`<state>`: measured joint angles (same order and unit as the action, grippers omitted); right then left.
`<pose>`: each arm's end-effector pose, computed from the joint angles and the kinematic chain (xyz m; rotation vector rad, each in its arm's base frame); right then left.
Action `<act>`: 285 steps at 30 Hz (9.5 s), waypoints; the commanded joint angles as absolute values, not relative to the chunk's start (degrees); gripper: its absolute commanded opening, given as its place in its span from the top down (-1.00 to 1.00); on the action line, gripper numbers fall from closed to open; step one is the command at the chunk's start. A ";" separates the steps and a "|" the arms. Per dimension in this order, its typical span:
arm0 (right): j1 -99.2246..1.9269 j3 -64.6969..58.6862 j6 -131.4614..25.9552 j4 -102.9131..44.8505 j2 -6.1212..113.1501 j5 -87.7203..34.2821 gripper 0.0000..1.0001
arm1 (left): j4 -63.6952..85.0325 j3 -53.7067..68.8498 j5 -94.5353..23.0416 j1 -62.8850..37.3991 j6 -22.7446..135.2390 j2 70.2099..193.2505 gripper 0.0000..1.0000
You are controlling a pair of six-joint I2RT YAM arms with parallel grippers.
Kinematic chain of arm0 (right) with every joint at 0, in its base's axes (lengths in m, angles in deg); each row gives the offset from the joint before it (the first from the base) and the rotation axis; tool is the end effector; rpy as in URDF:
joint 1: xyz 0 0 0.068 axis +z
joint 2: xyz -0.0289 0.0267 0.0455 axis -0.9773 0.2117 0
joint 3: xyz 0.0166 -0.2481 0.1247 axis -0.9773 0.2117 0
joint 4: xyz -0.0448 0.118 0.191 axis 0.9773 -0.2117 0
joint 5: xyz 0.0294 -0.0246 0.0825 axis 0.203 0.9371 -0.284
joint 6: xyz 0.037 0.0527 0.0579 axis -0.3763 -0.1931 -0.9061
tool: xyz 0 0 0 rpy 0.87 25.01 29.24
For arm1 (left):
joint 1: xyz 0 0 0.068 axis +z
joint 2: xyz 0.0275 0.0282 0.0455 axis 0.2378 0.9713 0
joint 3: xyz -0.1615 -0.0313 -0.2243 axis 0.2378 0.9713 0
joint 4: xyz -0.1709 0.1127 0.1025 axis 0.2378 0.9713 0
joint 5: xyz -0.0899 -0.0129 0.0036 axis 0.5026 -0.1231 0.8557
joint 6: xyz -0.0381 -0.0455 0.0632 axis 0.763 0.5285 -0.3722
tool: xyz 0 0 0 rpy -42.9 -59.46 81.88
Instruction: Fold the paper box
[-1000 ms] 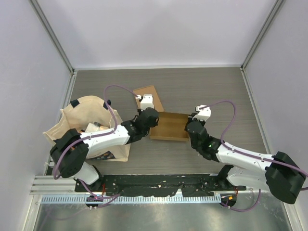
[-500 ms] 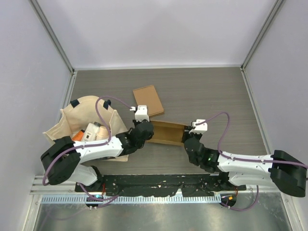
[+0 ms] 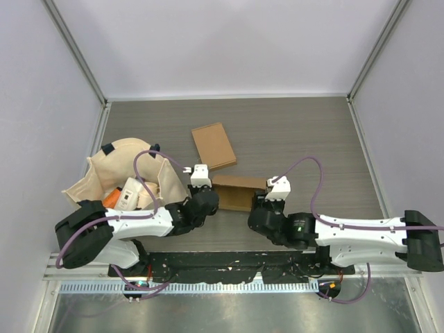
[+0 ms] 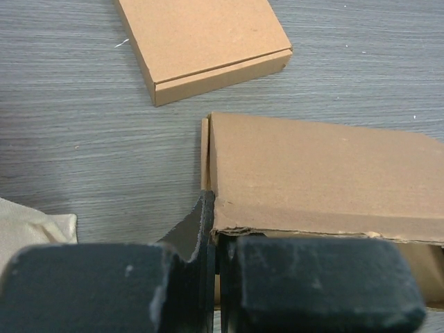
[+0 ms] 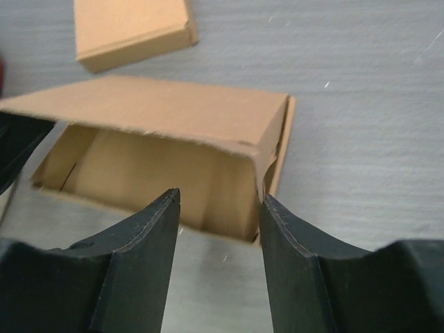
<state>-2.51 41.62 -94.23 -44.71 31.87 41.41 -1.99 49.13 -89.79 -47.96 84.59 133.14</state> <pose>0.1091 0.1529 0.2198 0.0062 1.9284 0.1724 0.1696 -0.1992 0.1994 -0.0827 1.9550 -0.3195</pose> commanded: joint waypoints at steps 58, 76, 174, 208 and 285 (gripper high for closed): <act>-29.79 50.12 -93.40 -21.05 35.45 -9.50 0.08 | 37.57 22.44 -63.52 -50.94 86.68 130.23 0.35; -33.65 46.26 -88.57 -41.07 24.30 -8.98 -0.18 | 19.37 23.39 -51.04 -38.54 87.82 154.68 0.83; -38.27 26.06 -64.59 -55.06 22.17 -12.52 -0.61 | 19.44 27.89 -16.33 -19.82 110.66 146.50 0.16; 5.02 32.02 -43.56 -35.63 50.40 48.79 0.20 | 16.98 33.43 -7.33 -17.36 117.02 135.17 0.14; -30.84 15.32 -41.02 -63.33 47.14 -21.10 0.74 | 19.28 29.02 -39.87 -29.22 69.46 132.53 1.00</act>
